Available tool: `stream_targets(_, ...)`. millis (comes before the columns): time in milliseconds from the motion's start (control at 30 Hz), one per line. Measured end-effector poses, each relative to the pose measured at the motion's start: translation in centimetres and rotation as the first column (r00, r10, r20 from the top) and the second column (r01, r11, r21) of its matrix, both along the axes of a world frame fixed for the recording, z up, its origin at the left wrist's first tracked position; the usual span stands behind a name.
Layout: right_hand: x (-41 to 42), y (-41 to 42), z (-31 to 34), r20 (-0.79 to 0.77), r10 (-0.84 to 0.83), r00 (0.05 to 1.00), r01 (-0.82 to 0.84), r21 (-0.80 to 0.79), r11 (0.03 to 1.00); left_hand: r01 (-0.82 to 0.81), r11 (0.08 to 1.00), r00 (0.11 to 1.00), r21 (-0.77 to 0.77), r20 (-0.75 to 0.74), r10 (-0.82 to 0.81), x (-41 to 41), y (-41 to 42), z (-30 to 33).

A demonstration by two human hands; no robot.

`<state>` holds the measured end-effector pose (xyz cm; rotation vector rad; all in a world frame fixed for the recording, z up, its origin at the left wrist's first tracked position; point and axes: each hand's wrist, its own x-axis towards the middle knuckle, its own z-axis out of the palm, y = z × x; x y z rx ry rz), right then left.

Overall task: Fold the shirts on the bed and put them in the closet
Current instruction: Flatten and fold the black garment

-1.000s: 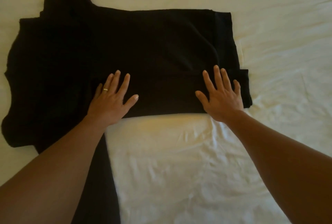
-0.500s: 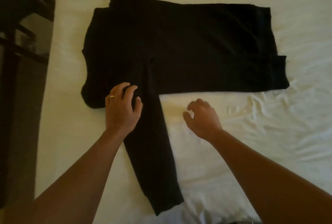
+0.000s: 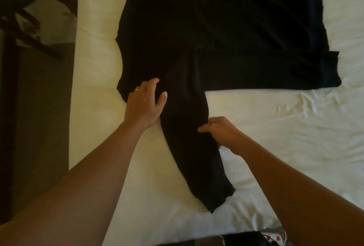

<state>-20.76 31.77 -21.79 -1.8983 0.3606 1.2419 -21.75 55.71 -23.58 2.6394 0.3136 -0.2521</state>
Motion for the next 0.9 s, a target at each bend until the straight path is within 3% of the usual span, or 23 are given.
stream_targets(100, 1.2, 1.5, 1.1, -0.013, -0.228, 0.973, 0.229, 0.073, 0.971, -0.038, 0.997, 0.997, -0.07, -0.069, 0.033, 1.6, 0.7, 0.6)
stream_targets(200, 3.6, 3.4, 3.1, -0.072, -0.356, 0.932, 0.362, 0.139, 0.922, -0.24, 0.917, 0.969, -0.319, -0.132, 0.208, 3.6, 1.5, 0.6)
stream_targets(333, 9.4, 7.2, 7.0, -0.136, -0.353, 0.926, 0.378, 0.29, 0.879, -0.558, 0.56, 0.818, -0.612, -0.293, 0.495, 5.9, 3.7, 0.9)
stream_targets(433, 16.6, 10.6, 9.2, -0.077, -0.464, 0.882, 0.455, 0.392, 0.8, -0.703, 0.313, 0.659, -0.638, -0.421, 0.623, 7.0, 4.9, 1.3)
stream_targets(467, 19.5, 11.9, 10.1, -0.058, -0.534, 0.843, 0.494, 0.474, 0.729, -0.717, 0.297, 0.637, -0.63, -0.42, 0.646, 7.5, 5.2, 1.5)
stream_targets(533, 24.4, 13.8, 11.8, -0.02, -0.641, 0.767, 0.504, 0.638, 0.582, -0.701, 0.341, 0.655, -0.626, -0.376, 0.655, 7.9, 5.8, 1.3)
stream_targets(567, 26.2, 14.3, 12.4, 0.026, -0.663, 0.748, 0.474, 0.679, 0.561, -0.685, 0.366, 0.673, -0.63, -0.355, 0.649, 7.9, 5.8, 1.3)
stream_targets(633, 28.1, 14.5, 12.6, 0.247, -0.658, 0.712, 0.395, 0.634, 0.665, -0.645, 0.459, 0.726, -0.611, -0.303, 0.617, 7.7, 5.6, 1.3)
stream_targets(700, 27.8, 13.9, 10.7, 0.488, -0.534, 0.691, 0.309, 0.468, 0.828, -0.584, 0.597, 0.797, -0.551, -0.248, 0.551, 7.4, 4.8, 1.4)
stream_targets(767, 25.6, 12.7, 7.4, 0.632, -0.297, 0.716, 0.184, 0.239, 0.953, -0.558, 0.652, 0.82, -0.514, -0.224, 0.527, 7.2, 3.8, 1.6)
stream_targets(833, 22.9, 11.0, 4.1, 0.681, -0.045, 0.731, 0.049, 0.013, 0.999, -0.562, 0.652, 0.816, -0.509, -0.216, 0.536, 7.2, 3.2, 1.5)
stream_targets(900, 20.3, 9.6, 1.8, 0.684, 0.096, 0.723, -0.034, -0.104, 0.994, -0.527, 0.715, 0.848, -0.459, -0.226, 0.479, 7.2, 3.4, 1.0)
